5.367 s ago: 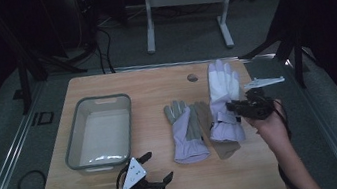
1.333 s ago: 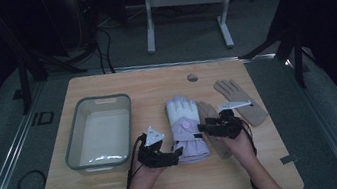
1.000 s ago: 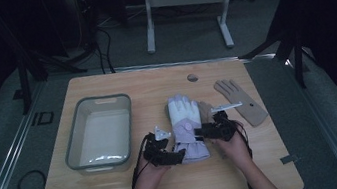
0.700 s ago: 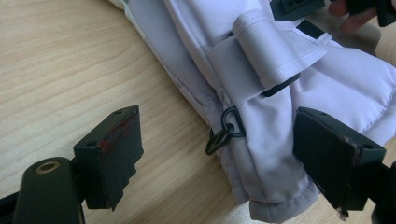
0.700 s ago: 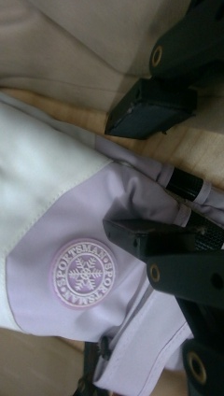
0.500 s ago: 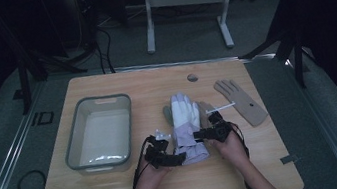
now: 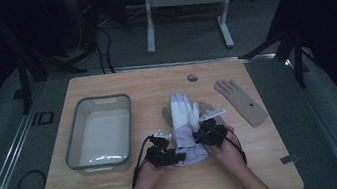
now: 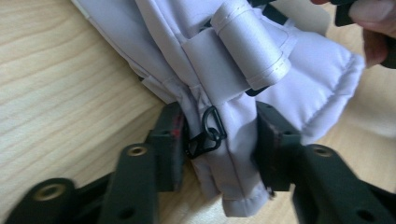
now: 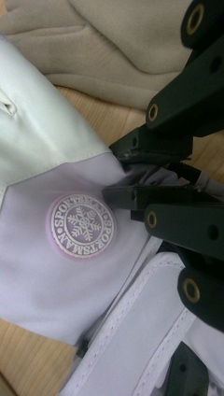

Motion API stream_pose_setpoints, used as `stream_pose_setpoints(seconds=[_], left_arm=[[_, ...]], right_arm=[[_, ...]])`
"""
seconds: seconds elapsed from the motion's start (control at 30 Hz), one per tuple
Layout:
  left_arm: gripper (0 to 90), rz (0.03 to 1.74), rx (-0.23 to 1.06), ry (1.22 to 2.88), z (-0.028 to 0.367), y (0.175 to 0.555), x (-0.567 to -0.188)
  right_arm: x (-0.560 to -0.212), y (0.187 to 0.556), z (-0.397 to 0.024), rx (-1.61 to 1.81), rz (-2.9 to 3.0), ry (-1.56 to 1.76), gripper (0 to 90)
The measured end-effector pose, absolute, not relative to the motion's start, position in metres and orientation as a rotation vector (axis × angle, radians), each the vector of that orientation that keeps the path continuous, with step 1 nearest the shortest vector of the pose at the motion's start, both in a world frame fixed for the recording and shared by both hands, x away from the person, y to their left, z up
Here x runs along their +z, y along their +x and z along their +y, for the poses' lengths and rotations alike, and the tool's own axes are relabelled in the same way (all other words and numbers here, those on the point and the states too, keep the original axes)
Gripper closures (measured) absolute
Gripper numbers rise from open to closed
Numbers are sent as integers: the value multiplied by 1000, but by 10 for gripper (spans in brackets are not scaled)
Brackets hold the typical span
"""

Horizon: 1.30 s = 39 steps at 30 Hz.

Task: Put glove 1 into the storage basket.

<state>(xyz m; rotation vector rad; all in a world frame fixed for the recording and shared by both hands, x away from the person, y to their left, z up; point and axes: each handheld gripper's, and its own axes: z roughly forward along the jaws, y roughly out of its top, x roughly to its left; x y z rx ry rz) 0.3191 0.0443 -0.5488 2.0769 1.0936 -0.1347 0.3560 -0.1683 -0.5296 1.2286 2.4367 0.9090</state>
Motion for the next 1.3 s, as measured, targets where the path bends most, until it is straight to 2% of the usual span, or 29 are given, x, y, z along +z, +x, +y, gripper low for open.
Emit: stream_pose_setpoints(seconds=[0.2, 0.43, 1.3], left_arm=[[708, 1068, -107, 2098, 43, 317, -546], [749, 1056, -93, 2108, 43, 316, -542], [755, 996, -56, 2151, 71, 325, -483]], right_arm=[[-529, 348, -160, 866, 2391, 1153, 804], [-528, 347, -163, 900, 2374, 1172, 815], [-474, 346, -147, 1032, 2318, 1159, 816]])
